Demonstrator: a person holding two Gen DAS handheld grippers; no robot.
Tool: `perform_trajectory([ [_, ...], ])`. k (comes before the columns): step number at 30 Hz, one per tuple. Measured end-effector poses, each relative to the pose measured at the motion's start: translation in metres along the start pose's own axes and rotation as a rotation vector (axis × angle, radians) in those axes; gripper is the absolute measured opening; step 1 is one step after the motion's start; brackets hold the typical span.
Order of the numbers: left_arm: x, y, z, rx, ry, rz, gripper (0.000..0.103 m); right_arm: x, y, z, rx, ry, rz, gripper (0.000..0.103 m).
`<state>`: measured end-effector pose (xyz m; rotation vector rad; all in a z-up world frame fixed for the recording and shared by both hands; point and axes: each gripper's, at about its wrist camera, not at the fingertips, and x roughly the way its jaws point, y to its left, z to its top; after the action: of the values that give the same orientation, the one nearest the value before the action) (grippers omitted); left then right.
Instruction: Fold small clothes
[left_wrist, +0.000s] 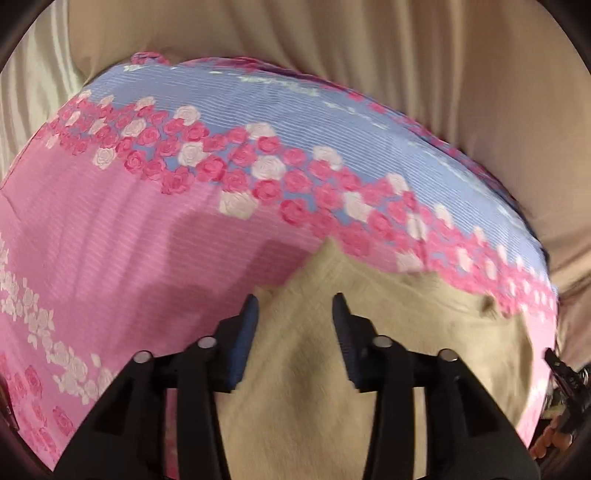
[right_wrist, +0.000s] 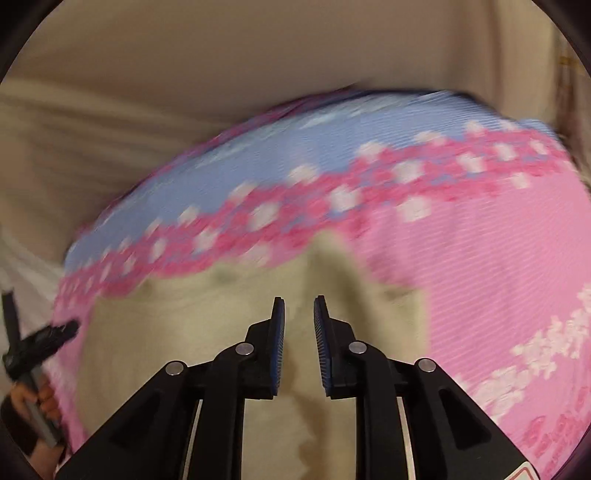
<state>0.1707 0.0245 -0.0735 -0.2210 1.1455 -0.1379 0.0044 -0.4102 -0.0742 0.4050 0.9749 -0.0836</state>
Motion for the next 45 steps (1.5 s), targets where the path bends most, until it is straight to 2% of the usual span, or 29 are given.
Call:
perform_trajectory([
  [2, 0.010, -0.009, -0.011, 0.038, 0.042, 0.000, 0.041, 0.033, 0.020, -0.014, -0.063, 0.120, 0.018, 0.012],
  [4, 0.034, -0.013, -0.022, 0.041, 0.099, 0.028, 0.041, 0.073, 0.024, -0.022, -0.065, 0.211, -0.008, 0.011],
  [5, 0.042, -0.015, -0.024, 0.038, 0.108, 0.039, 0.041, 0.084, 0.026, -0.021, -0.059, 0.196, -0.016, 0.011],
  [6, 0.041, -0.017, -0.026, 0.046, 0.085, 0.056, 0.042, 0.084, 0.028, -0.017, -0.049, 0.178, -0.026, 0.011],
  [8, 0.029, -0.021, -0.023, 0.064, 0.084, 0.061, 0.042, 0.072, 0.034, -0.003, -0.025, 0.165, -0.044, 0.015],
  [10, -0.001, -0.009, -0.019, 0.028, 0.041, 0.030, 0.046, 0.046, 0.042, 0.005, -0.043, 0.099, -0.018, 0.015],
  [11, -0.015, 0.002, -0.019, -0.004, 0.015, 0.018, 0.052, 0.031, 0.046, 0.004, -0.059, 0.073, -0.006, 0.017],
  [12, -0.030, 0.017, -0.022, -0.051, -0.008, 0.008, 0.067, 0.017, 0.047, 0.002, -0.067, 0.055, 0.001, 0.019],
  [13, -0.043, 0.036, -0.028, -0.112, -0.024, 0.001, 0.073, 0.007, 0.044, -0.003, -0.069, 0.040, 0.010, 0.026],
  [14, -0.051, 0.052, -0.035, -0.160, -0.027, -0.006, 0.073, -0.004, 0.044, -0.013, -0.066, 0.026, 0.023, 0.031],
  [16, -0.059, 0.085, -0.059, -0.243, 0.010, -0.024, 0.073, -0.015, 0.043, -0.034, -0.058, 0.017, 0.034, 0.032],
  [19, -0.061, 0.120, -0.104, -0.326, 0.070, -0.054, 0.073, -0.016, 0.047, -0.074, -0.050, 0.085, 0.048, 0.032],
  [22, -0.059, 0.131, -0.136, -0.350, 0.119, -0.130, 0.073, -0.011, 0.058, -0.104, -0.061, 0.153, 0.065, 0.032],
  [24, -0.059, 0.130, -0.146, -0.301, 0.121, -0.191, 0.073, -0.009, 0.068, -0.116, -0.077, 0.184, 0.081, 0.032],
  [26, -0.056, 0.124, -0.148, -0.187, 0.097, -0.248, 0.073, -0.009, 0.079, -0.122, -0.102, 0.197, 0.082, 0.034],
  [29, -0.050, 0.116, -0.143, 0.014, 0.123, -0.349, 0.073, -0.012, 0.091, -0.127, -0.128, 0.201, 0.084, 0.038],
  [32, -0.053, 0.108, -0.134, 0.248, 0.105, -0.346, 0.073, -0.014, 0.101, -0.131, -0.142, 0.203, 0.076, 0.041],
  [33, -0.053, 0.105, -0.131, 0.299, 0.106, -0.350, 0.072, -0.013, 0.103, -0.134, -0.142, 0.211, 0.073, 0.041],
  [35, -0.057, 0.094, -0.124, 0.416, 0.109, -0.400, 0.071, -0.011, 0.108, -0.137, -0.138, 0.220, 0.072, 0.041],
  [36, -0.057, 0.089, -0.121, 0.449, 0.119, -0.423, 0.068, -0.010, 0.111, -0.139, -0.138, 0.226, 0.072, 0.041],
  [37, -0.053, 0.080, -0.121, 0.489, 0.146, -0.453, 0.058, -0.009, 0.115, -0.141, -0.142, 0.229, 0.067, 0.041],
  [38, -0.048, 0.075, -0.122, 0.527, 0.191, -0.477, 0.054, -0.009, 0.119, -0.144, -0.145, 0.231, 0.063, 0.041],
  [39, -0.045, 0.072, -0.124, 0.552, 0.228, -0.478, 0.039, -0.008, 0.123, -0.145, -0.149, 0.234, 0.062, 0.041],
  [40, -0.043, 0.072, -0.128, 0.565, 0.264, -0.489, 0.017, -0.009, 0.126, -0.146, -0.154, 0.234, 0.059, 0.041],
  [41, -0.047, 0.075, -0.131, 0.569, 0.275, -0.509, 0.013, -0.011, 0.128, -0.147, -0.160, 0.229, 0.057, 0.042],
  [43, -0.061, 0.083, -0.139, 0.568, 0.254, -0.527, 0.014, -0.016, 0.132, -0.148, -0.182, 0.214, 0.048, 0.048],
  [45, -0.063, 0.098, -0.146, 0.519, 0.263, -0.478, 0.013, -0.019, 0.131, -0.149, -0.193, 0.197, 0.033, 0.050],
])
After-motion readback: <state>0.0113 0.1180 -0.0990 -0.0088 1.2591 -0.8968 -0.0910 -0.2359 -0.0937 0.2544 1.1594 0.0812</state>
